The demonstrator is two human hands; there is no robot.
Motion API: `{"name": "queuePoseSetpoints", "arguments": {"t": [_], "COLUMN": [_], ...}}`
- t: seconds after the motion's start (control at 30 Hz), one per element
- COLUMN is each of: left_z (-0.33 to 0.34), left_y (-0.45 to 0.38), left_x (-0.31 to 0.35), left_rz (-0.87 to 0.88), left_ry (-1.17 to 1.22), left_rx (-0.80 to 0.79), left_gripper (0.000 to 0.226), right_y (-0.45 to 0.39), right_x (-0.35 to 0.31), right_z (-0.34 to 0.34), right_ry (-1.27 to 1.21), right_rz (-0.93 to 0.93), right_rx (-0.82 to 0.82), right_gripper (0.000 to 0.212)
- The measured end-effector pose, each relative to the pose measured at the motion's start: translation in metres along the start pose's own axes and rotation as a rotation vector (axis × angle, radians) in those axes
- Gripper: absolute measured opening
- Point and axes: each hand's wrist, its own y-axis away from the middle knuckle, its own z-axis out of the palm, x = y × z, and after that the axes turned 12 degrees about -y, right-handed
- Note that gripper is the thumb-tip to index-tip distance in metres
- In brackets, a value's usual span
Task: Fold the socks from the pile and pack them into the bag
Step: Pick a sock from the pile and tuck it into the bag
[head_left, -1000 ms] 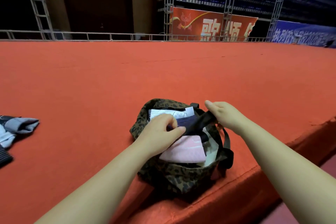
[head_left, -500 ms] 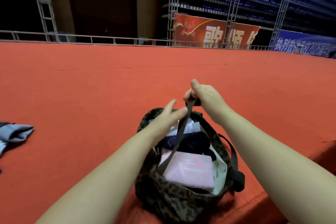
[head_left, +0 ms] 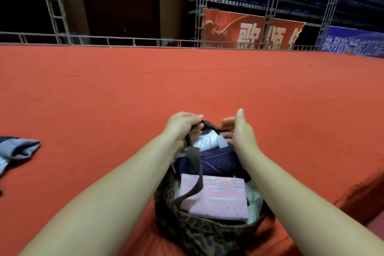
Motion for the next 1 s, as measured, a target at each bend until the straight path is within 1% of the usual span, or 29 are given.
{"name": "queuePoseSetpoints", "arguments": {"t": [0.07,0.1,0.13,0.17,0.23,0.27,0.3,0.33,0.37,0.4,0.43,0.47,0.5,0.53,0.63,0.7,0.77,0.8,0.83,0.9,0.93,0.97,1.0], "left_z": [-0.01,-0.016,-0.022,-0.027,-0.033,-0.034,-0.034,-0.033,-0.031,-0.031,-0.032,-0.036,-0.042,-0.051,-0.085,-0.114,-0.143,-0.154,-0.164,-0.175,-0.179,-0.185,-0.19], "left_y": [-0.003,-0.004,-0.004,-0.005,-0.004,-0.004,-0.004,-0.005,-0.005,-0.007,-0.007,-0.009,-0.009,-0.008,-0.004,0.004,0.013,0.017,0.022,0.031,0.035,0.039,0.042], "left_x": [-0.001,0.001,0.002,0.002,0.003,0.004,0.005,0.006,0.009,0.014,0.02,0.026,0.032,0.037,0.041,0.042,0.046,0.049,0.049,0.043,0.039,0.035,0.032], "left_rz": [0.069,0.096,0.123,0.152,0.235,0.265,0.294,0.311,0.306,0.284,0.272,0.277,0.293,0.308,0.338,0.341,0.346,0.336,0.304,0.158,0.077,0.019,-0.006], "left_ry": [-0.079,-0.139,-0.252,-0.448,-0.955,-1.058,-1.052,-0.926,-0.75,-0.568,-0.435,-0.358,-0.312,-0.293,-0.31,-0.302,-0.246,-0.267,-0.332,-0.473,-0.499,-0.48,-0.408], "left_rx": [0.031,0.036,0.038,0.046,0.088,0.127,0.165,0.189,0.214,0.239,0.256,0.272,0.284,0.296,0.347,0.449,0.557,0.576,0.56,0.429,0.361,0.306,0.264], "left_gripper": [0.01,0.013,0.017,0.016,0.009,0.01,0.012,0.015,0.018,0.02,0.02,0.02,0.019,0.018,0.019,0.02,0.02,0.021,0.021,0.02,0.019,0.018,0.017], "right_y": [0.007,0.011,0.014,0.016,0.014,0.013,0.013,0.012,0.013,0.012,0.012,0.01,0.009,0.008,0.006,0.004,0.003,0.003,0.004,0.007,0.01,0.015,0.017], "right_x": [0.012,0.016,0.016,0.016,0.017,0.019,0.019,0.022,0.022,0.022,0.022,0.023,0.024,0.025,0.024,0.022,0.018,0.016,0.013,0.004,-0.001,-0.006,-0.011], "right_z": [0.001,0.0,-0.001,-0.002,-0.003,-0.002,-0.002,-0.001,-0.001,-0.002,-0.002,-0.004,-0.006,-0.007,-0.008,-0.01,-0.011,-0.012,-0.013,-0.012,-0.01,-0.005,0.0], "right_ry": [0.279,0.363,0.431,0.508,0.715,0.789,0.829,0.849,0.875,0.906,0.891,0.864,0.858,0.861,0.903,0.947,0.983,0.987,0.979,0.967,0.989,1.033,1.095], "right_rz": [0.041,0.056,0.067,0.073,0.046,0.04,0.029,0.028,0.042,0.063,0.085,0.108,0.128,0.136,0.177,0.199,0.199,0.203,0.21,0.18,0.139,0.07,-0.028], "right_rx": [-0.144,-0.215,-0.272,-0.306,-0.361,-0.376,-0.378,-0.377,-0.387,-0.393,-0.369,-0.329,-0.292,-0.276,-0.273,-0.284,-0.279,-0.283,-0.297,-0.337,-0.36,-0.374,-0.361], "right_gripper": [0.074,0.076,0.074,0.07,0.055,0.048,0.043,0.041,0.043,0.05,0.064,0.079,0.092,0.1,0.113,0.112,0.101,0.094,0.088,0.077,0.07,0.063,0.06]}}
